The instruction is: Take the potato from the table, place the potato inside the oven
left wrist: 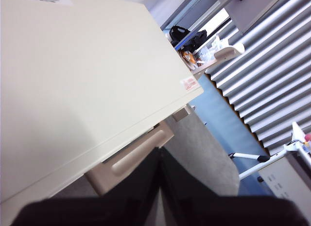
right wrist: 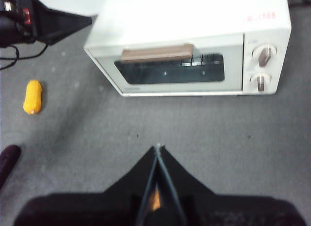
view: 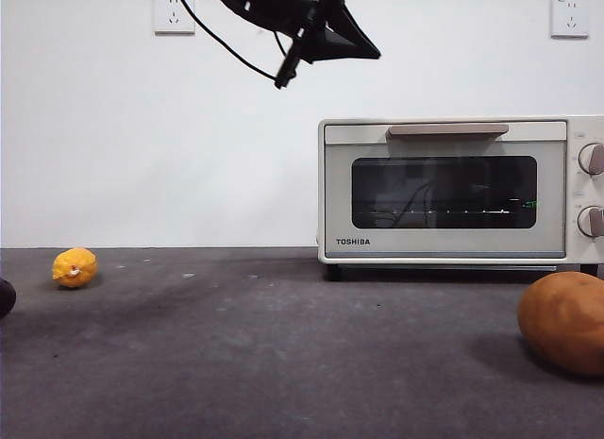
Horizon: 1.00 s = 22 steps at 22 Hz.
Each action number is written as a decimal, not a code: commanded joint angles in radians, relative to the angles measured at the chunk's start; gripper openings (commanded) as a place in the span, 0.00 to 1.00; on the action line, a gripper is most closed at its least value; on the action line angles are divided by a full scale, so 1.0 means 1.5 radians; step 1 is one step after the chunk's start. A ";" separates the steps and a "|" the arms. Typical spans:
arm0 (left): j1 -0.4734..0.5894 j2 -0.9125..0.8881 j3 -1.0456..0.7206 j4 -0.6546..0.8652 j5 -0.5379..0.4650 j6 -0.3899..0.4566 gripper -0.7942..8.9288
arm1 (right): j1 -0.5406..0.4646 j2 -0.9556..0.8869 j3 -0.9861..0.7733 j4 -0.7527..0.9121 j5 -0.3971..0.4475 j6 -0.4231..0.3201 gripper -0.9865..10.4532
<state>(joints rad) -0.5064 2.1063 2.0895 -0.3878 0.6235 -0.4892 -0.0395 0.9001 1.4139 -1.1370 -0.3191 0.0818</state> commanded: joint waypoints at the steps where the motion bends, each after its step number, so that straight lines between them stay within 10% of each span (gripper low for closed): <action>1: -0.012 0.013 0.005 0.001 -0.026 0.050 0.08 | 0.000 0.007 0.004 -0.009 -0.002 -0.006 0.09; 22: -0.087 0.026 0.005 -0.015 -0.242 0.274 0.08 | 0.000 0.013 0.004 -0.032 -0.002 -0.007 0.09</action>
<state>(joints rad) -0.6334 2.1181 2.0945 -0.4179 0.2657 -0.0982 -0.0395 0.9215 1.4147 -1.1858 -0.3191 0.0814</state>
